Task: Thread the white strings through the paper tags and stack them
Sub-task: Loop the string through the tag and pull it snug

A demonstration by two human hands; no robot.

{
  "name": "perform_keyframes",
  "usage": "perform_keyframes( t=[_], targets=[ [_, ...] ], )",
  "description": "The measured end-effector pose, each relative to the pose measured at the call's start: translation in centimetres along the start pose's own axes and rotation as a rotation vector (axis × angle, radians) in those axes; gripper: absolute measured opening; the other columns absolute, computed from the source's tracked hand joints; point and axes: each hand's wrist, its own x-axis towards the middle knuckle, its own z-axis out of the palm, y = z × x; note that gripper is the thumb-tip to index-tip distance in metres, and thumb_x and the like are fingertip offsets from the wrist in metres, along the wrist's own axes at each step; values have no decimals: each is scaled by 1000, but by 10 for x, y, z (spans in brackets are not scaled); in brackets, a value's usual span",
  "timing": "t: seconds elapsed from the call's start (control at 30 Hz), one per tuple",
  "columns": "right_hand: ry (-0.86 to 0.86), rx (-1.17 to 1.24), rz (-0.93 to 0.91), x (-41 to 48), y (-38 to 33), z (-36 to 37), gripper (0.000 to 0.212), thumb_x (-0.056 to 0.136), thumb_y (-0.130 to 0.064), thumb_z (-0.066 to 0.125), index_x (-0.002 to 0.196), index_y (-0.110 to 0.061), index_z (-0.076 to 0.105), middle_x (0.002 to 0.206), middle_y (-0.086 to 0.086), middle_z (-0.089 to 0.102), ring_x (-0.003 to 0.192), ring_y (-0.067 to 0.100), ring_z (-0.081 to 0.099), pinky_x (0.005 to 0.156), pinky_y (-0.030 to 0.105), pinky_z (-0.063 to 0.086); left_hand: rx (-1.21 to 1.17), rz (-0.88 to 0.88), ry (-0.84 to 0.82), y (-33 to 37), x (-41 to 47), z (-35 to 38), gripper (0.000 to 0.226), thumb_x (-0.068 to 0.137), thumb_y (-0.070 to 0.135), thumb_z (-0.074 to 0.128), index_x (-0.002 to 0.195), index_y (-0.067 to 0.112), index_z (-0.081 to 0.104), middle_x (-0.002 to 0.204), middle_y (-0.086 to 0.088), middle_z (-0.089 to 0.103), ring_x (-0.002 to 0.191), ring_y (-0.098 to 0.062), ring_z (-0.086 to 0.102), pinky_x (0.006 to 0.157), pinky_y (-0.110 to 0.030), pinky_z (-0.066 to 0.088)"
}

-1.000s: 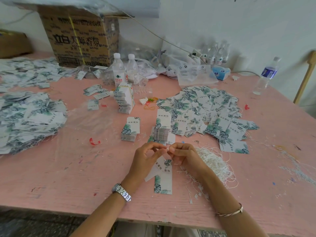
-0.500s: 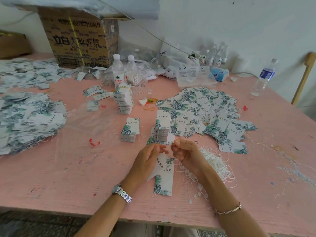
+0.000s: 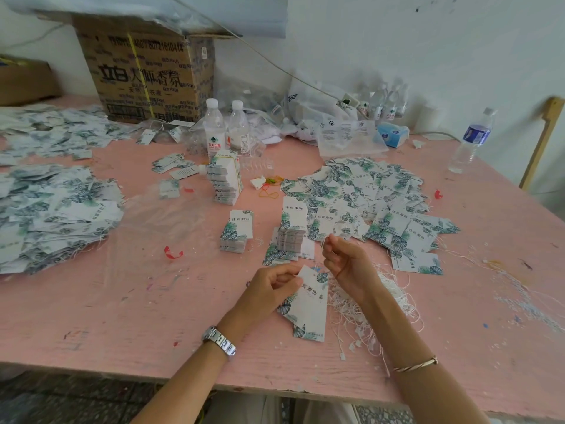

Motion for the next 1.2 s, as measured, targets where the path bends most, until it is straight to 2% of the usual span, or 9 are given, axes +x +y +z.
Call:
perform_keyframes(
  t=[0.2, 0.37, 0.43, 0.53, 0.67, 0.8, 0.93, 1.07, 1.2],
  targets=[
    [103, -177, -7, -1, 3, -10, 16, 89, -13, 65, 76, -9, 72, 74, 4, 58, 55, 7, 44, 44, 15, 38, -52, 5, 41, 2, 0, 0, 20, 90, 12, 73, 109, 18, 72, 95, -4, 79, 91, -19, 74, 85, -33, 57],
    [149, -441, 9, -11, 5, -8, 23, 89, -23, 70, 73, -7, 68, 62, 2, 51, 50, 9, 39, 44, 18, 34, -163, 9, 114, 4, 0, -2, 23, 90, 6, 71, 113, 8, 71, 96, -5, 79, 88, -17, 75, 77, -25, 59],
    [156, -545, -3, -18, 5, -5, 23, 92, -21, 68, 78, -3, 69, 62, 5, 53, 51, 11, 42, 47, 19, 37, -204, 19, 161, 6, -1, -1, 24, 90, 5, 71, 114, 4, 70, 96, -4, 79, 88, -16, 75, 72, -24, 59],
    [139, -594, -51, -32, 7, 5, 26, 97, -22, 61, 91, 1, 72, 71, 7, 64, 57, 14, 50, 50, 21, 42, -232, 66, 244, 8, -1, -1, 17, 89, 3, 71, 103, 14, 72, 92, 0, 79, 85, -13, 75, 68, -19, 57],
    [57, -828, -136, -53, 11, 21, 38, 81, -41, 74, 108, -16, 64, 77, 5, 69, 63, 12, 59, 55, 22, 49, -201, 102, 345, 8, 1, -2, 12, 89, 6, 73, 96, 15, 72, 87, -1, 78, 80, -11, 74, 67, -20, 57],
    [61, -979, -237, -61, 16, 21, 37, 80, -14, 83, 104, -16, 55, 74, 0, 71, 65, 15, 64, 63, 32, 51, -187, 91, 348, 6, 2, -1, 10, 88, 8, 75, 96, 13, 72, 86, -3, 78, 80, -13, 74, 68, -18, 56],
    [69, -1010, -257, -59, 3, 17, 30, 82, -11, 80, 98, -17, 55, 75, 5, 74, 69, 25, 69, 62, 30, 52, -167, 90, 310, 5, 2, -1, 13, 86, 10, 78, 97, 15, 73, 89, -1, 78, 83, -13, 73, 74, -21, 56],
    [70, -971, -249, -48, -26, 4, 20, 88, -5, 72, 97, -15, 57, 80, 3, 76, 73, 19, 74, 58, 22, 57, -171, 97, 283, 2, 3, -4, 14, 86, 16, 78, 100, 17, 75, 95, -6, 77, 88, -20, 70, 85, -27, 55],
    [254, -983, -369, -20, -65, -28, 16, 91, -1, 66, 98, -13, 58, 77, 10, 75, 71, 18, 74, 53, 27, 58, -170, 112, 279, 0, 4, -5, 11, 87, 12, 77, 96, 18, 74, 91, -7, 77, 83, -17, 68, 82, -30, 55]
  ],
)
